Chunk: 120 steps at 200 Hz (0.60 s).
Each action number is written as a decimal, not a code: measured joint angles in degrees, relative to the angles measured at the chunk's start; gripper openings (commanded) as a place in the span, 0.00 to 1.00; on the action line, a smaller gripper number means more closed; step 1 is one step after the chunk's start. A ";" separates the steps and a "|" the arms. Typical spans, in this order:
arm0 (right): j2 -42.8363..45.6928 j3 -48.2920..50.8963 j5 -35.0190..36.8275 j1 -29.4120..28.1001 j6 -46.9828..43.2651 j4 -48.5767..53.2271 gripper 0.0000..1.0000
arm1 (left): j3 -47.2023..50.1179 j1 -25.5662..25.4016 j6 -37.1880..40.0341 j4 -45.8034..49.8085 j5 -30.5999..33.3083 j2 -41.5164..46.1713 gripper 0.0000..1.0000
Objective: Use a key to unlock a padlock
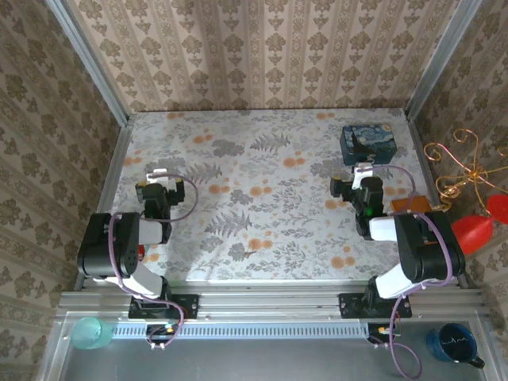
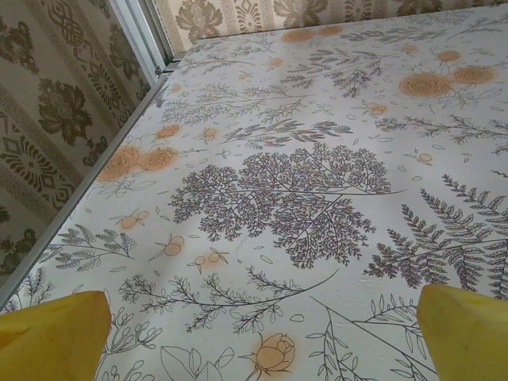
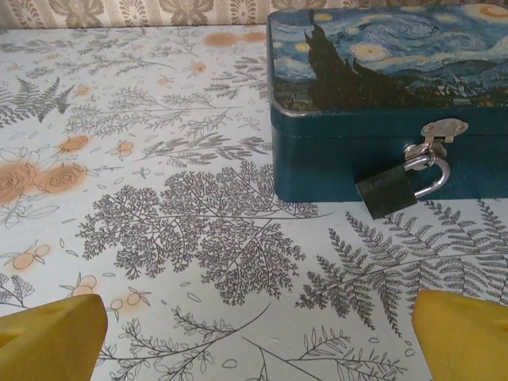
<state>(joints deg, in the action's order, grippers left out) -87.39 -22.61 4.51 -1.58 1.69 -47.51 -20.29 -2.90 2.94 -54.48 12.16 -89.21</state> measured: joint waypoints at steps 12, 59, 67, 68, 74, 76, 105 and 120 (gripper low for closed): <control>0.00 -0.02 -0.28 0.07 0.00 0.02 1.00 | 0.00 0.00 0.02 0.00 0.02 0.00 1.00; 0.00 -0.02 -0.35 0.07 0.00 0.04 1.00 | 0.00 0.00 0.00 0.00 0.02 0.00 1.00; 0.00 -0.02 -0.35 0.09 0.00 0.04 1.00 | 0.00 0.00 0.02 0.00 0.02 0.00 1.00; 0.00 -0.02 -0.35 0.09 0.00 0.02 1.00 | 0.00 0.00 0.00 0.00 0.02 0.00 1.00; 0.00 -0.02 -0.37 0.09 0.00 0.02 1.00 | 0.00 0.00 0.00 0.00 0.02 0.00 1.00; 0.00 -0.02 -0.37 0.09 0.00 0.04 1.00 | 0.00 0.00 0.00 0.00 0.00 0.00 1.00; 0.00 -0.02 -0.52 0.22 0.00 0.04 1.00 | 0.00 0.00 0.02 0.00 0.02 0.00 1.00; 0.00 -0.02 -0.52 0.37 0.00 0.04 1.00 | 0.00 0.00 0.00 0.00 0.02 0.00 1.00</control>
<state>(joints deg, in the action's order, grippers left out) -87.39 -22.63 3.99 -1.21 1.69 -47.46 -20.29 -2.90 2.94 -54.48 12.19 -89.21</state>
